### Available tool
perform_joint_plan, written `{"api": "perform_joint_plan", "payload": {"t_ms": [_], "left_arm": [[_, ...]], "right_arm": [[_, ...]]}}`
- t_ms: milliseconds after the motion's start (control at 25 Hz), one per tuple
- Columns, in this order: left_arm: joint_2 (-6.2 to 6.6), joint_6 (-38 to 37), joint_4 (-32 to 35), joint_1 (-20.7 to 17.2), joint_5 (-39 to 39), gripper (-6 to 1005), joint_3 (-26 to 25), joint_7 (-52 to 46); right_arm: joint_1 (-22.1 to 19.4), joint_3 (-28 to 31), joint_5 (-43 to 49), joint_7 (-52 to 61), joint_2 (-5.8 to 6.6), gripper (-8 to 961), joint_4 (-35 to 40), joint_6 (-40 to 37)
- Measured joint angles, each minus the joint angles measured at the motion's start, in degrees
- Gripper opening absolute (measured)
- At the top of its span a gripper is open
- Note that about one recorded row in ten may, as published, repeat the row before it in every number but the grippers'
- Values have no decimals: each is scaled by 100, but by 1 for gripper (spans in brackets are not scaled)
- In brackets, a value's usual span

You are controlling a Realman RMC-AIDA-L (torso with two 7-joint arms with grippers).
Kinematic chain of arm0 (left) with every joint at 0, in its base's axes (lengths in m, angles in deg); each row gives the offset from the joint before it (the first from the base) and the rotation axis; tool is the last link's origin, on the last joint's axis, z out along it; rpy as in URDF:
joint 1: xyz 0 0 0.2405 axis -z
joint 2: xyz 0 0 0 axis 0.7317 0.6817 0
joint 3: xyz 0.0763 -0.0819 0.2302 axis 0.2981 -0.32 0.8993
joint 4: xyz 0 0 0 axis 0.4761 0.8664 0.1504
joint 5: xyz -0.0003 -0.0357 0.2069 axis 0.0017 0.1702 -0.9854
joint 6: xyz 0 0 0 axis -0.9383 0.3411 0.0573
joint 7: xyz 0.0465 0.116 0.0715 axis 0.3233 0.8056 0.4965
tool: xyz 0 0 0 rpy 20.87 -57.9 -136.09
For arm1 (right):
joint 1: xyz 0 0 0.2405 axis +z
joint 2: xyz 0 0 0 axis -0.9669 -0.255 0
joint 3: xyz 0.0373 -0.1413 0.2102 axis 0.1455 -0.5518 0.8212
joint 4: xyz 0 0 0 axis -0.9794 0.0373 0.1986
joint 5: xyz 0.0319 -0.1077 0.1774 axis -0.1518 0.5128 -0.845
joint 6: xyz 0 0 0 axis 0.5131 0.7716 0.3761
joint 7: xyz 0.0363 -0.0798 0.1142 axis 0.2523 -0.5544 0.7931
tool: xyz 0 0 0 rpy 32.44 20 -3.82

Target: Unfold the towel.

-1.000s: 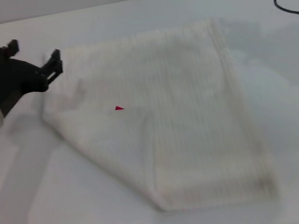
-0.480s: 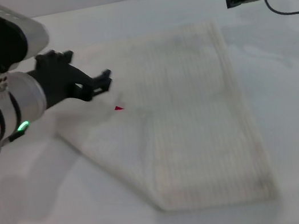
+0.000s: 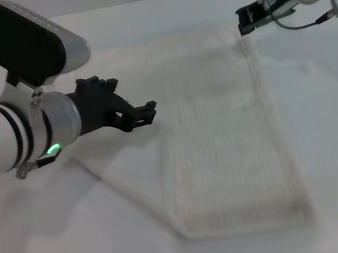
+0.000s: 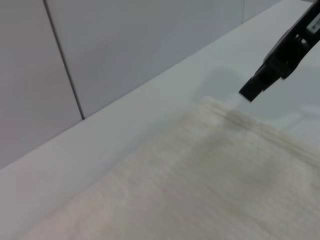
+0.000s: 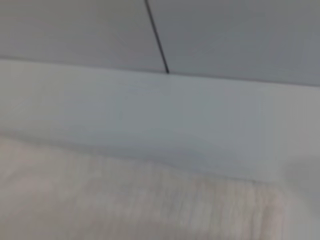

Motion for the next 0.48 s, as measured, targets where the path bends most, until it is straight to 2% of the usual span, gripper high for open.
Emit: {"api": "perform_joint_plan", "payload": {"t_ms": [200,480], "left_arm": [[-1,-283,213,30,11,808,213,3],[-15,-524,527,174,20,808,456,-4]], "right_arm": [[250,-40,92,-54,-33,-1,-523,278],[328,-101,112,-135,-63,-2,-928,501]]}}
